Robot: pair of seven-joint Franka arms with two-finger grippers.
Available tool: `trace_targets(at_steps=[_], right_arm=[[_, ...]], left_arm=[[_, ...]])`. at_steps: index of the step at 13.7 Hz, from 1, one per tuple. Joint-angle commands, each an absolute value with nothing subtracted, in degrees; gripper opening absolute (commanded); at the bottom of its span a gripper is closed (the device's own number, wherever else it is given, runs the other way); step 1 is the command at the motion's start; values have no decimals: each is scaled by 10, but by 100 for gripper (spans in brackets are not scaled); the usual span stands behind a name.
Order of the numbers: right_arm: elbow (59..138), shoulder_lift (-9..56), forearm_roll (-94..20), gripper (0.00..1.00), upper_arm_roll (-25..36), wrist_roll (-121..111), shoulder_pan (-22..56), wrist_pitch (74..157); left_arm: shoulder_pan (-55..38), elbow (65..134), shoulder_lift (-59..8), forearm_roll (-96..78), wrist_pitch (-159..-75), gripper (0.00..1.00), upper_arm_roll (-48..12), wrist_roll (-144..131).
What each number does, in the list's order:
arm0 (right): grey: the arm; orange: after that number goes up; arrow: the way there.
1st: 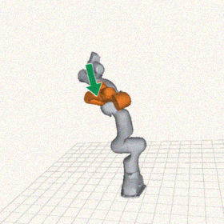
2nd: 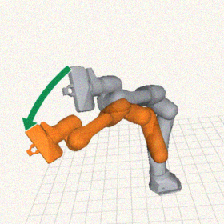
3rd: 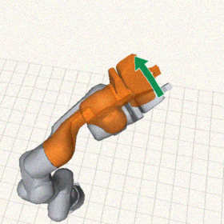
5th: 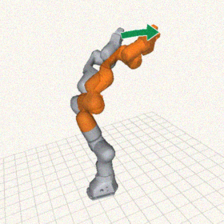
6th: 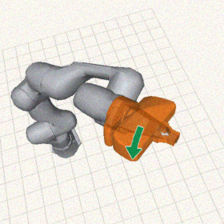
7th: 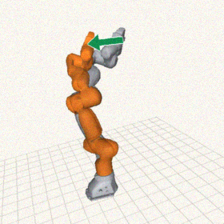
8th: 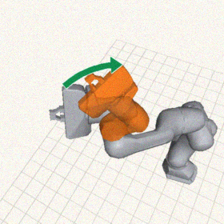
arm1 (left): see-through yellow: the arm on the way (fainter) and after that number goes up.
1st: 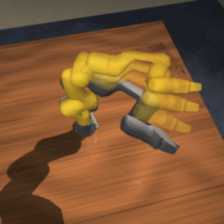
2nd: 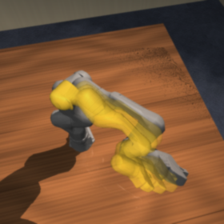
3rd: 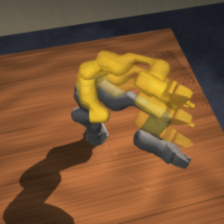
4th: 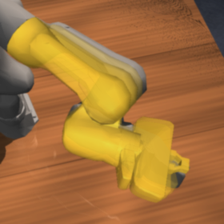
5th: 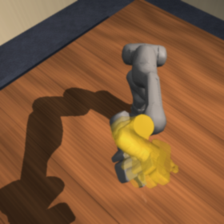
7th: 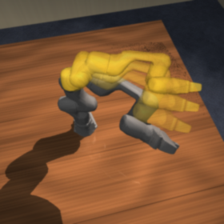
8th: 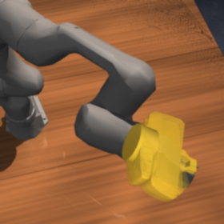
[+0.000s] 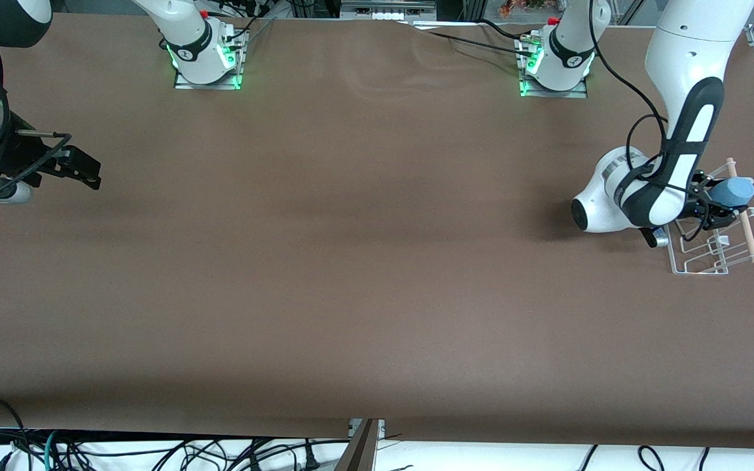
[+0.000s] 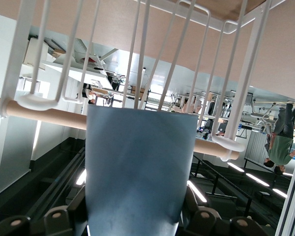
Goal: Transfer cup to left arm and place on rack
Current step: 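Lower the cup onto the rack dowels with the left gripper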
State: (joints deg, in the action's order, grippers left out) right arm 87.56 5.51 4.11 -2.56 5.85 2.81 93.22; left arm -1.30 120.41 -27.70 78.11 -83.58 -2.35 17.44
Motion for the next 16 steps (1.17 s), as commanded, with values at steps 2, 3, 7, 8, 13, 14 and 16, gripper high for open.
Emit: trace_targets(at_steps=[2,3,7,8,13,14,16], right_arm=[[854,67,33,100,-34,50,17,918],[854,67,33,100,-34,49,17,918],[854,67,32,100,-33,49,16,918],[854,67,32,100,-33,49,16,918],[855,67,32,100,-33,49,16,918],[854,67,32,100,-33,50,16,918],[854,69,32,100,-33,49,15,919]], left_arm=[[-10,1208,-290,805,-842,100,-24,167],[-9,1204,-291,805,-843,100,-24,165],[-5,1194,-281,802,-843,100,-25,164],[2,1187,-272,795,-845,100,-25,163],[8,1128,-208,624,-889,100,-26,161],[8,1095,-197,539,-891,100,-25,149],[5,1055,-187,422,-886,100,-26,107]])
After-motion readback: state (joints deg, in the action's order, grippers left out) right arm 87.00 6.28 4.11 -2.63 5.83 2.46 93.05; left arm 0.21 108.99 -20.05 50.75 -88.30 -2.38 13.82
